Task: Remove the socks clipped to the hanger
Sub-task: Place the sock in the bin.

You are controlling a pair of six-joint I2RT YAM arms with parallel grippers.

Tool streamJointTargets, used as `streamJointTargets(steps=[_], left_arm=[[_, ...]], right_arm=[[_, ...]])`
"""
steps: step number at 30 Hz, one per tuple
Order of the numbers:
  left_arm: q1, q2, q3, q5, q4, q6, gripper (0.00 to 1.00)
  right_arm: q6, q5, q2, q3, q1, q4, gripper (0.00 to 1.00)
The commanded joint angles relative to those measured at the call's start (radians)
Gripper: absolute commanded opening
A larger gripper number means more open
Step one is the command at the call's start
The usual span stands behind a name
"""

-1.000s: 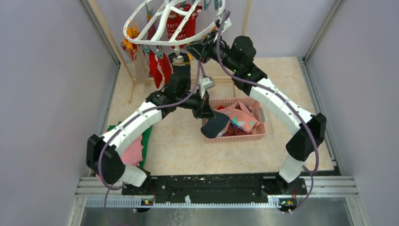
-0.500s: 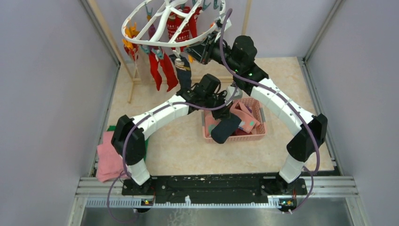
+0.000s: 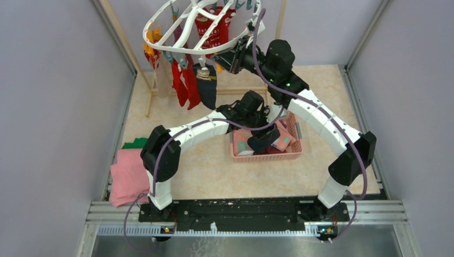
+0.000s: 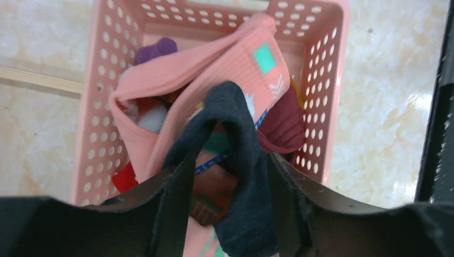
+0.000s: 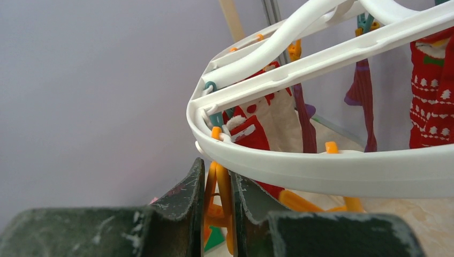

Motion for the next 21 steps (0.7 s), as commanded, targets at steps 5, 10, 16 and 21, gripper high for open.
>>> streamJointTargets(steps=[5, 10, 16, 21], left_arm=[[-0.008, -0.092, -0.006, -0.011, -0.140, 0.120, 0.99], [-0.008, -0.243, -0.069, 0.062, -0.447, 0.276, 0.99], [0.043, -0.471, -0.222, 0.027, -0.550, 0.299, 0.99], [0.319, -0.582, -0.224, 0.232, -0.544, 0.258, 0.99]], right_arm=[[-0.067, -0.014, -0.072, 0.018, -0.002, -0.087, 0.03], [-0.049, 0.000, -0.096, -0.025, -0.034, -0.081, 0.03], [-0.038, 0.013, -0.129, -0.085, -0.074, -0.042, 0.08], [-0.073, 0.035, -0.172, -0.171, -0.076, 0.019, 0.29]])
